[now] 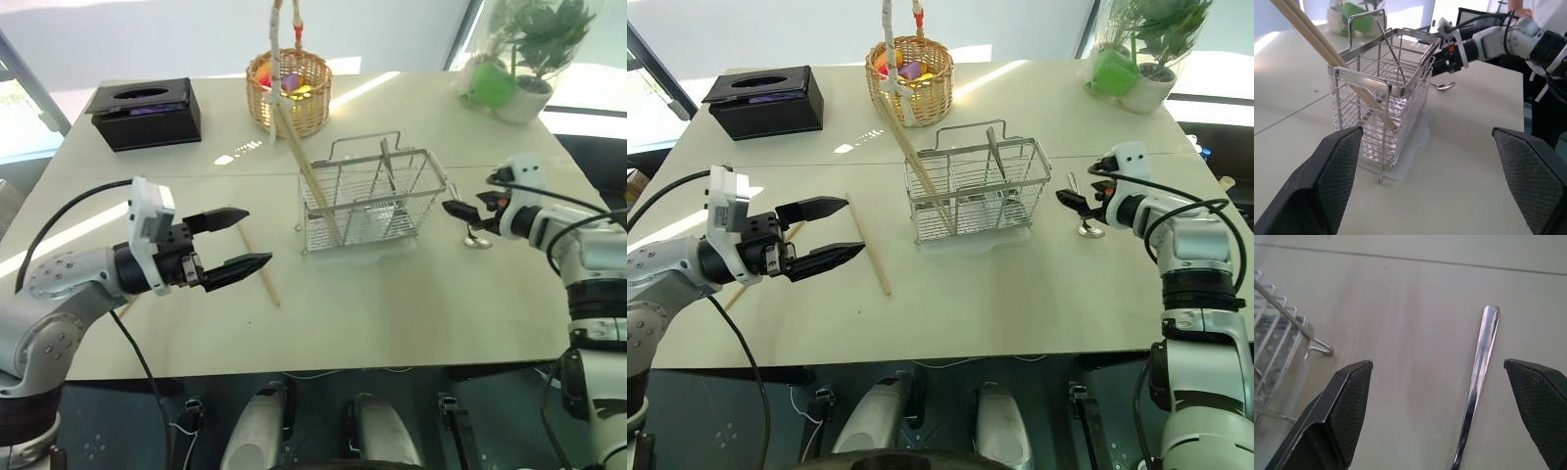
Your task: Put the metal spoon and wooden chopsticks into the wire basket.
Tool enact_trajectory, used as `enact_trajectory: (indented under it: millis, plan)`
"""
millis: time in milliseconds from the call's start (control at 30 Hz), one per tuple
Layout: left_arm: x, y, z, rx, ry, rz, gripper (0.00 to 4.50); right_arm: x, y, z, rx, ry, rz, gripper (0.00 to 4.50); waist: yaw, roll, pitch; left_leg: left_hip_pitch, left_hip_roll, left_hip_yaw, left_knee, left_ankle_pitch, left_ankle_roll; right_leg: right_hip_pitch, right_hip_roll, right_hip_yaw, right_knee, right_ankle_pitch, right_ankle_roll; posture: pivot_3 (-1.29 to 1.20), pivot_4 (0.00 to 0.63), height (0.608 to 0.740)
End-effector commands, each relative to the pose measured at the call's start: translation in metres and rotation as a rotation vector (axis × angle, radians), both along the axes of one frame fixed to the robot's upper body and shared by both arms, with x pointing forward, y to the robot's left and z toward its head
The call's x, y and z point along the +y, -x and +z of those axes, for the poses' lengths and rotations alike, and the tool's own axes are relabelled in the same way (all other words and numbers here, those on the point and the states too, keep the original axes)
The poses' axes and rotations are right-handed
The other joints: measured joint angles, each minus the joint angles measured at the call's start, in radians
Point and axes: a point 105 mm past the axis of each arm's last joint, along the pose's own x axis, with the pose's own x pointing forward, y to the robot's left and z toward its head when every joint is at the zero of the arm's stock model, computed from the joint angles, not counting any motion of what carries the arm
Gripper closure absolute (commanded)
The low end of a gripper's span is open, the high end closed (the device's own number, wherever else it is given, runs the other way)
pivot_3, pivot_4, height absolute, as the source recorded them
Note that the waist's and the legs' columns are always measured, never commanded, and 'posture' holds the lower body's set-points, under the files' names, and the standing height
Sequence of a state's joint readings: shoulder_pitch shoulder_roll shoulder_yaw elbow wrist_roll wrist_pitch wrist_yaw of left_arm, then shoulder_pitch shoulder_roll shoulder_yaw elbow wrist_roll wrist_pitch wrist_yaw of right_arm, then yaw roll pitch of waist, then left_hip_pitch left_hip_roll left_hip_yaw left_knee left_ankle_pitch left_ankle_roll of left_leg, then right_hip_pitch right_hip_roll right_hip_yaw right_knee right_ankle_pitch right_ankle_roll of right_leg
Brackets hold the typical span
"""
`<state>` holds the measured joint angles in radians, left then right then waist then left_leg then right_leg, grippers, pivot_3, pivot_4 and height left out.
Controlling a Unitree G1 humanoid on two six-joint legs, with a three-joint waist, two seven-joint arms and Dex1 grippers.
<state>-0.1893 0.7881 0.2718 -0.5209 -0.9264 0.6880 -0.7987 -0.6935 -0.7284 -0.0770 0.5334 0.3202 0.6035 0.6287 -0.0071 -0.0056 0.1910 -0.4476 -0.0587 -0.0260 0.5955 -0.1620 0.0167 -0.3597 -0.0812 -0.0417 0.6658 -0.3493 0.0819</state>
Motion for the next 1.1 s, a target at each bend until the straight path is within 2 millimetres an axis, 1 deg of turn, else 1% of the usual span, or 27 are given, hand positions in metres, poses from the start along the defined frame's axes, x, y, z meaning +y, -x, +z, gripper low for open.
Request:
enact_trajectory:
  millis: [33, 167, 233, 333, 400, 533, 767, 967, 1100]
  plan:
    - [0.001, 0.005, 0.014, -0.068, 0.017, 0.021, 0.00, 0.000, -0.007, 0.001, -0.044, 0.034, -0.007, 0.06, -0.002, 0.000, 0.000, 0.000, 0.000, 0.000, 0.000, 0.000, 0.000, 0.000, 0.000, 0.000, 0.000, 0.000, 0.000, 0.00, 0.150, 0.740]
    - [0.000, 0.007, 0.019, -0.078, 0.032, 0.031, 0.00, -0.015, -0.011, -0.009, -0.045, 0.059, -0.087, 0.06, -0.003, 0.000, 0.000, 0.002, 0.000, 0.000, 0.000, 0.000, 0.000, 0.001, 0.000, 0.000, 0.001, 0.000, 0.000, 0.00, 0.150, 0.740]
    - [0.000, 0.007, 0.020, -0.081, 0.032, 0.036, 0.00, -0.018, -0.012, -0.010, -0.044, 0.044, -0.109, 0.06, -0.002, 0.000, 0.000, 0.003, 0.000, 0.000, 0.001, 0.000, 0.000, 0.003, 0.000, 0.000, 0.001, 0.000, 0.000, 0.00, 0.150, 0.740]
    - [0.000, 0.006, 0.022, -0.092, 0.036, 0.047, 0.00, -0.017, -0.014, -0.016, -0.030, -0.002, -0.140, 0.06, -0.003, 0.000, 0.000, 0.004, 0.000, 0.000, 0.001, 0.000, 0.000, 0.004, 0.001, 0.000, 0.001, 0.001, 0.000, 0.00, 0.150, 0.740]
    - [-0.001, 0.005, 0.024, -0.101, 0.040, 0.049, 0.00, -0.017, -0.014, -0.023, -0.011, 0.003, -0.157, 0.06, -0.005, 0.000, 0.000, 0.004, 0.000, 0.000, 0.001, 0.000, -0.001, 0.004, 0.001, 0.000, 0.001, 0.001, 0.000, 0.00, 0.150, 0.740]
    - [-0.001, 0.004, 0.028, -0.118, 0.043, 0.057, 0.00, -0.012, -0.016, -0.029, 0.022, -0.002, -0.169, 0.06, -0.005, 0.000, 0.000, 0.005, 0.000, 0.000, 0.001, 0.001, -0.001, 0.004, 0.001, 0.001, 0.001, 0.002, 0.000, 0.00, 0.150, 0.740]
    - [-0.001, 0.007, 0.029, -0.114, 0.042, 0.051, 0.00, -0.012, -0.018, -0.032, 0.063, 0.022, -0.176, 0.06, -0.005, -0.001, 0.000, 0.005, 0.000, 0.000, 0.002, 0.001, -0.001, 0.004, 0.001, 0.002, 0.001, 0.003, -0.001, 0.00, 0.150, 0.740]
    - [0.001, 0.017, 0.022, -0.056, 0.024, 0.019, 0.00, -0.009, -0.017, -0.034, 0.107, 0.045, -0.158, 0.06, -0.006, 0.000, -0.001, 0.005, 0.000, 0.000, 0.002, 0.001, 0.000, 0.004, 0.001, 0.002, 0.001, 0.003, -0.001, 0.00, 0.150, 0.740]
    - [0.002, 0.016, 0.018, -0.045, 0.007, 0.022, 0.00, -0.008, -0.016, -0.034, 0.122, 0.050, -0.144, 0.06, -0.005, 0.000, -0.001, 0.005, 0.000, 0.000, 0.002, 0.001, 0.000, 0.004, 0.001, 0.002, 0.001, 0.003, -0.001, 0.00, 0.150, 0.740]
